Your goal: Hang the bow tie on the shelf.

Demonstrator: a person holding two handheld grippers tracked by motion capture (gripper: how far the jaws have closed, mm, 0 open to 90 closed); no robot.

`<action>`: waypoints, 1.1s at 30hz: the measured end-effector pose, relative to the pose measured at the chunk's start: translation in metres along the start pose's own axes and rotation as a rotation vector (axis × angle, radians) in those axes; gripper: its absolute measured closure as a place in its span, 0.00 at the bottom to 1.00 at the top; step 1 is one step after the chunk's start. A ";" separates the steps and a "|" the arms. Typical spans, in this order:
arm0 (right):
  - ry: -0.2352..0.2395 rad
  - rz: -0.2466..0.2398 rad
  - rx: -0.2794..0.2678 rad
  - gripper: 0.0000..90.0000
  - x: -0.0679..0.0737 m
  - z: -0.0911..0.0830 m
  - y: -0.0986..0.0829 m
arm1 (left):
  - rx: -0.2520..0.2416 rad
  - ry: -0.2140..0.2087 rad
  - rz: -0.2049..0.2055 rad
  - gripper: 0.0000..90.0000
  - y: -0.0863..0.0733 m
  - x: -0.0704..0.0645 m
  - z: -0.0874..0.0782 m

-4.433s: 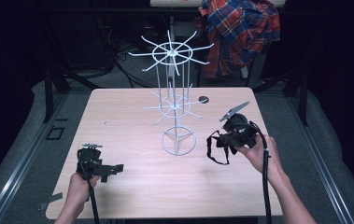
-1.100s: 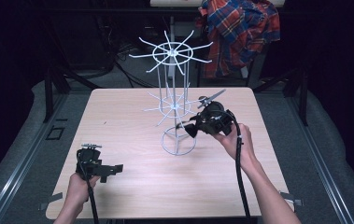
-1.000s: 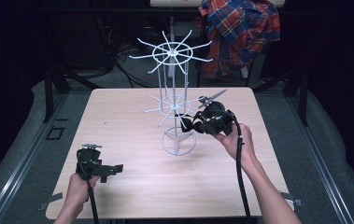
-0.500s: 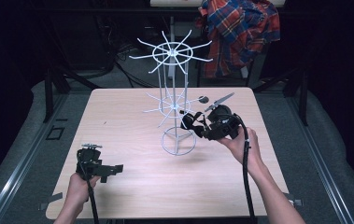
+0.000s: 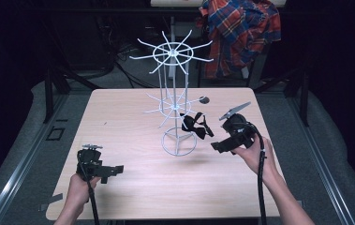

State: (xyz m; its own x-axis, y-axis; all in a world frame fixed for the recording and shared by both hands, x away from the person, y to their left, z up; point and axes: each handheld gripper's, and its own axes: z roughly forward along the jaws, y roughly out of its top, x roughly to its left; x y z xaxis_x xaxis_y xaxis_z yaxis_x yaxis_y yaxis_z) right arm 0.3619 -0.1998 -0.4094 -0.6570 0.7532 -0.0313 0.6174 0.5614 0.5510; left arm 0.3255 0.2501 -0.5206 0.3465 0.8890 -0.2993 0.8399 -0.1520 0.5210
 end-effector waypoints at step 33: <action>-0.009 0.006 0.170 0.15 -0.005 0.015 -0.088 | 0.002 0.004 0.001 0.00 0.000 -0.001 0.000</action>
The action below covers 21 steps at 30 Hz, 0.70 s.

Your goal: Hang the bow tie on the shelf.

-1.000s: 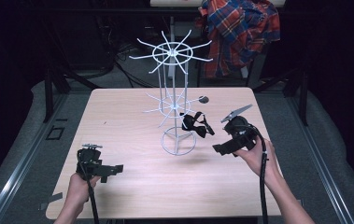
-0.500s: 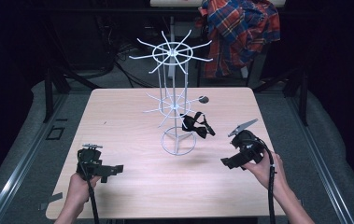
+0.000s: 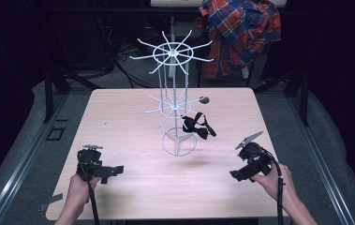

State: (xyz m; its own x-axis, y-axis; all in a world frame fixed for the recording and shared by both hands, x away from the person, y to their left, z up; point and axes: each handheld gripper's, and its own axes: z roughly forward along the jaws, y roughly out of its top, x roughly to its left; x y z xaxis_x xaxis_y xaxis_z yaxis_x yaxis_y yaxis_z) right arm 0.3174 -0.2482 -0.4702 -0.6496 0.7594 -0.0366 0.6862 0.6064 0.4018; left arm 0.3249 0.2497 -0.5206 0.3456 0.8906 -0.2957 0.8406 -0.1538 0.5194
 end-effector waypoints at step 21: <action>0.007 0.036 0.074 0.16 -0.008 0.023 -0.049 | 0.017 0.008 0.014 0.00 0.001 -0.001 0.004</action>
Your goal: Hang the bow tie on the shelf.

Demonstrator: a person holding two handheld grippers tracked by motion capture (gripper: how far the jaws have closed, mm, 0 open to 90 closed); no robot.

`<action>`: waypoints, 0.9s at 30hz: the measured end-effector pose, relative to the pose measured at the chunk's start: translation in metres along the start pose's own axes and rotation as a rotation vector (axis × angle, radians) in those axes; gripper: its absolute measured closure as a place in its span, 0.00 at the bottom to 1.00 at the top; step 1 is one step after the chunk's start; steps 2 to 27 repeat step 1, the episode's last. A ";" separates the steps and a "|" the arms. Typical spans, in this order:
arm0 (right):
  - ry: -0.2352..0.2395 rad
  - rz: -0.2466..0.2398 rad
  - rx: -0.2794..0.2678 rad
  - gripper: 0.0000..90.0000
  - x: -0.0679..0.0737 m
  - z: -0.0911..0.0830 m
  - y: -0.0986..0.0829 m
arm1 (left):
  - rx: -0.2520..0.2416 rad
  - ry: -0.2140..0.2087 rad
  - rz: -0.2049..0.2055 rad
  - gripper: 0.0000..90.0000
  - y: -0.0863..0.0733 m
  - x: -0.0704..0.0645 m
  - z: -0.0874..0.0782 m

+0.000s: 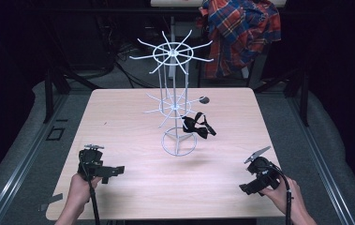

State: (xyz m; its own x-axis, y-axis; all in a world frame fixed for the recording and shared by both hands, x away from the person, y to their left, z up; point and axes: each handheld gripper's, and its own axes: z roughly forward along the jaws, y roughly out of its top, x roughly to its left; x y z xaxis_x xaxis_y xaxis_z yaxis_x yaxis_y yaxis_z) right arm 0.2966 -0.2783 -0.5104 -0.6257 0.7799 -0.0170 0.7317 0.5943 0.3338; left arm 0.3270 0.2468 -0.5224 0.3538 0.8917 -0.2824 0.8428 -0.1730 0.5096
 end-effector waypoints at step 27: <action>-0.003 -0.001 0.003 0.16 -0.001 0.000 0.000 | -0.001 -0.001 0.000 0.00 0.000 0.000 0.000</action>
